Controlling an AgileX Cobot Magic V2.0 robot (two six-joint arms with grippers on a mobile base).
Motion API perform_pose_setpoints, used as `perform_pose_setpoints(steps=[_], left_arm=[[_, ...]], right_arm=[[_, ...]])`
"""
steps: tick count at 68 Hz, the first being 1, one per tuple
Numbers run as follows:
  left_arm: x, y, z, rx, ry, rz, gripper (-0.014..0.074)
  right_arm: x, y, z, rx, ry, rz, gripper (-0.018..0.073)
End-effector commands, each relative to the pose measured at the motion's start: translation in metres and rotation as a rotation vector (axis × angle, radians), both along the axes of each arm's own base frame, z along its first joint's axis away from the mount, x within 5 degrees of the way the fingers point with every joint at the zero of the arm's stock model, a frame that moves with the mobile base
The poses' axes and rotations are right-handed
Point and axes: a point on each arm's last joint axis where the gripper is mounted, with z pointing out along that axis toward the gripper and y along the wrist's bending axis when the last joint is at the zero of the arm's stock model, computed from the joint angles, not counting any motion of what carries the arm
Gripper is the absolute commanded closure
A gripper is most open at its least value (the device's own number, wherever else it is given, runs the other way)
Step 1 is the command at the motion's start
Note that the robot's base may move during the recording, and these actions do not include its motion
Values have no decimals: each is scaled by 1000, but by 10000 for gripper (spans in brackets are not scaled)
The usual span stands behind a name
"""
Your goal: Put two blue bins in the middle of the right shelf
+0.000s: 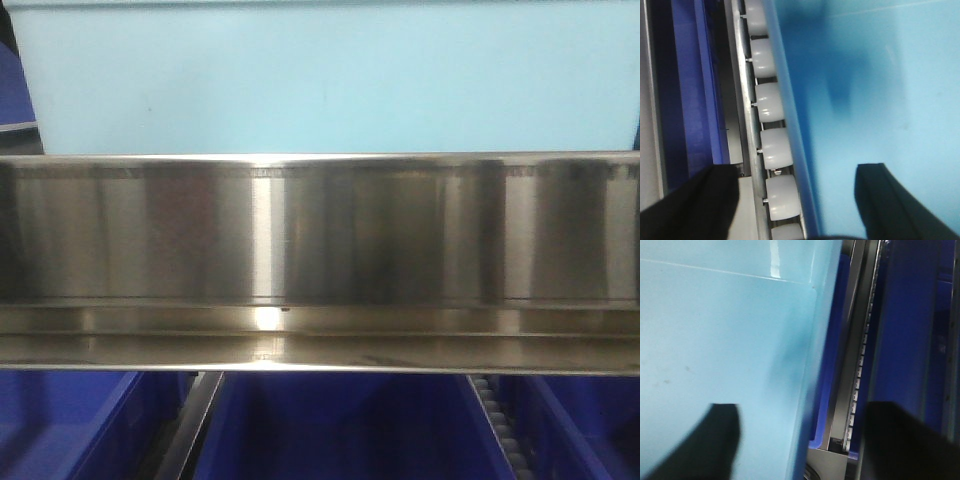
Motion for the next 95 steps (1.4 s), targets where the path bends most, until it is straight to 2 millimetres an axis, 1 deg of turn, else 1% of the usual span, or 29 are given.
perform_pose_setpoints(steps=[1, 3, 4, 5, 6, 8, 9, 11, 12, 13, 14, 17, 28, 36, 40, 46, 55, 58, 64, 71, 76, 81, 95], left_arm=[[-2, -2, 4, -9, -10, 1, 310], [-2, -2, 4, -9, -10, 1, 349], [-2, -2, 4, -9, -10, 1, 377], [-2, -2, 4, -9, -10, 1, 421], [-2, -2, 4, -9, -10, 1, 437], [-2, -2, 4, -9, -10, 1, 502], [-2, -2, 4, -9, -10, 1, 536], [-2, -2, 4, -9, -10, 1, 604], [-2, -2, 4, -9, -10, 1, 621], [-2, -2, 4, -9, -10, 1, 672], [-2, -2, 4, -9, -10, 1, 706], [-2, -2, 4, -9, -10, 1, 707], [-1, -2, 5, -10, -12, 1, 707], [-4, -1, 15, -25, -39, 1, 707], [-7, 1, 25, -41, -66, 1, 707], [-10, 3, 45, -73, -124, 1, 707], [-16, 2, 79, -125, -226, -11, 707], [-20, 1, 91, -142, -263, -19, 707], [-25, -4, 110, -171, -321, -39, 707], [-31, -8, 125, -199, -367, -59, 707], [-33, -9, 132, -213, -388, -64, 707], [-34, -9, 135, -219, -398, -64, 707], [-33, -8, 135, -207, -405, -60, 707]], right_arm=[[1, 1, 4, 5, -23, -1, 358], [1, 1, 4, 5, -23, -1, 410], [1, 1, 4, 7, -22, -1, 462], [1, 1, 4, 7, -22, -1, 496], [1, 1, 4, 9, -21, -1, 512], [1, 1, 4, 9, -21, -1, 593], [1, 1, 4, 9, -21, -1, 609], [1, 1, 4, 9, -21, -1, 670], [1, 1, 4, 9, -21, -1, 699], [1, 1, 4, 9, -21, -1, 727], [1, 1, 4, 10, -21, -3, 724], [1, 1, 4, 10, -21, -3, 711], [1, 1, 4, 15, -16, -11, 713], [-4, -1, 11, 25, -38, -15, 713], [-7, -2, 18, 35, -66, -15, 713], [-13, -4, 30, 60, -119, -23, 713], [-22, -8, 55, 94, -207, -25, 713], [-25, -9, 67, 107, -241, -24, 713], [-28, -10, 86, 127, -291, -23, 713], [-31, -11, 107, 150, -353, -22, 713], [-32, -11, 116, 160, -378, -22, 713], [-33, -12, 120, 164, -388, -21, 713], [-33, -12, 121, 165, -391, -21, 713]])
